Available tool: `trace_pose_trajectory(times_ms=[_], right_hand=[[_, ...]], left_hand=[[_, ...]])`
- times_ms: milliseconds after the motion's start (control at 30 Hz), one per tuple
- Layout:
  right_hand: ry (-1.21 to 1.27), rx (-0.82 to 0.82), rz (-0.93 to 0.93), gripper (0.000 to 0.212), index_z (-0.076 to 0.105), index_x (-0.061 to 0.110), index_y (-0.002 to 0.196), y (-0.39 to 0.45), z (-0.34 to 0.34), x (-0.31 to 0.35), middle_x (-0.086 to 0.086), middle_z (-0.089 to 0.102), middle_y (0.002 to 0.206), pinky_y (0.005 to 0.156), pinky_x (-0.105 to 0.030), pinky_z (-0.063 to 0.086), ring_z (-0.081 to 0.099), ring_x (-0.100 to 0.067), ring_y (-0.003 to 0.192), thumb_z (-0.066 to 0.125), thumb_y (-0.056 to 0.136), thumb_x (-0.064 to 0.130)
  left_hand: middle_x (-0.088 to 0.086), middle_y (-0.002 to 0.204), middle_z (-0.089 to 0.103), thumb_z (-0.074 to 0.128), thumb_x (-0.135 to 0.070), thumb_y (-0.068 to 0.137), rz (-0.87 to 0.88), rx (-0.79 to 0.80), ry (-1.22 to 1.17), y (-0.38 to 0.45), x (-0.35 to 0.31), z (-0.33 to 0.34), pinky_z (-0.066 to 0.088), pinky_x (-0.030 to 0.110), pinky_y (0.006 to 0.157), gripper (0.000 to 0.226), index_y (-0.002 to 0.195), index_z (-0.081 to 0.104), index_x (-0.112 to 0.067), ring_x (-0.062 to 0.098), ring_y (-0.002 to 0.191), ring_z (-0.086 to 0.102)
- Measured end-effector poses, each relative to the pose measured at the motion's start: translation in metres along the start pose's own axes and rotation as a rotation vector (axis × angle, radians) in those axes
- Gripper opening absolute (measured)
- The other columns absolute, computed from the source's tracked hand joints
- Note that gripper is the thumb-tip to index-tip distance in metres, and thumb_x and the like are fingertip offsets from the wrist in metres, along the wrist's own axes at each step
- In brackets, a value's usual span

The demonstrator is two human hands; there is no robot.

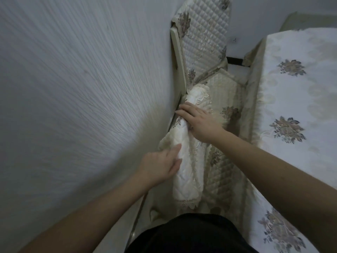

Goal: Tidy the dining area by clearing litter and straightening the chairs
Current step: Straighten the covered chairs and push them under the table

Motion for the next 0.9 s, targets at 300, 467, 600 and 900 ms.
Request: trace_pose_trajectory(times_ms=[300, 467, 600, 900], right_hand=[[0.163, -0.143, 0.471, 0.066, 0.019, 0.012, 0.15, -0.053, 0.008, 0.034, -0.012, 0.027, 0.154, 0.112, -0.044, 0.029, 0.03, -0.027, 0.139, 0.047, 0.091, 0.024], [0.366, -0.185, 0.668, 0.082, 0.012, 0.011, 0.151, -0.067, 0.014, 0.079, -0.012, 0.02, 0.156, 0.114, -0.041, 0.027, 0.021, -0.025, 0.143, 0.032, 0.088, 0.059], [0.49, -0.115, 0.803, 0.103, 0.003, 0.013, 0.152, -0.061, 0.039, 0.123, -0.011, 0.016, 0.157, 0.115, -0.042, 0.024, 0.017, -0.024, 0.144, 0.034, 0.076, 0.075], [0.594, -0.206, 0.871, 0.095, -0.003, 0.025, 0.152, -0.066, 0.047, 0.133, -0.011, 0.017, 0.157, 0.107, -0.043, 0.036, 0.026, -0.027, 0.141, 0.057, 0.08, 0.014]], left_hand=[[0.011, 0.086, 0.058, 0.048, -0.03, 0.09, 0.214, 0.015, 0.147, 0.112, 0.038, -0.029, 0.048, 0.039, 0.055, 0.031, 0.109, 0.06, -0.01, 0.032, 0.069, 0.059], [0.017, 0.129, 0.049, 0.042, -0.045, 0.092, 0.085, 0.237, -0.04, 0.159, 0.041, -0.002, 0.045, 0.046, 0.088, 0.058, 0.142, 0.038, -0.016, 0.037, 0.11, 0.053], [0.016, 0.149, 0.036, 0.054, -0.041, 0.092, -0.212, 0.45, -0.517, 0.186, 0.039, 0.022, 0.033, 0.034, 0.104, 0.077, 0.15, 0.014, -0.009, 0.032, 0.132, 0.04], [0.02, 0.144, 0.039, 0.052, -0.045, 0.059, -0.209, 0.479, -0.509, 0.2, 0.04, 0.047, 0.044, 0.043, 0.101, 0.099, 0.146, 0.025, -0.007, 0.033, 0.126, 0.046]])
Point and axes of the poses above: each hand's wrist, its own y-axis towards the middle knuckle, its own z-axis out of the palm, x = y × z, the point moved 2 cm from there along y, towards the middle knuckle
